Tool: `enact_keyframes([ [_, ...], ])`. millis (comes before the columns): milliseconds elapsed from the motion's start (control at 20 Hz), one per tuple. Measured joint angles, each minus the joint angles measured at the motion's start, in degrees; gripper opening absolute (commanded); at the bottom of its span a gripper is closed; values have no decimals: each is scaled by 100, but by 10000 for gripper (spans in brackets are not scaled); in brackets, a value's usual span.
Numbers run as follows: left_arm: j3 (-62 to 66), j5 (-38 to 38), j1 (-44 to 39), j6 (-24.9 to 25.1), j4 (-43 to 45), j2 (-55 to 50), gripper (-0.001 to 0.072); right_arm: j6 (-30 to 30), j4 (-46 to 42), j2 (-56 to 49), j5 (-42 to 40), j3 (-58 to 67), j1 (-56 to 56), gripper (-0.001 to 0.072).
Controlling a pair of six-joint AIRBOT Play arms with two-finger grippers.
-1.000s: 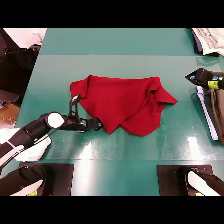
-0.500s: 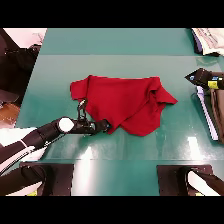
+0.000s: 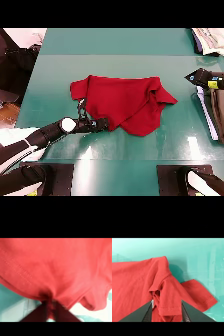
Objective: Fold the shirts.
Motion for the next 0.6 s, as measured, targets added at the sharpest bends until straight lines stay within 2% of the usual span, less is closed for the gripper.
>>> enact_keyframes([
  [250, 177, -396, 391, 350, 142, 415, 23, 0, -20, 44, 20, 0, -7, 406],
  [600, 984, -1886, 2103, 595, 1458, 2031, 24, -96, -63, 173, 481, -140, -365, 407],
])
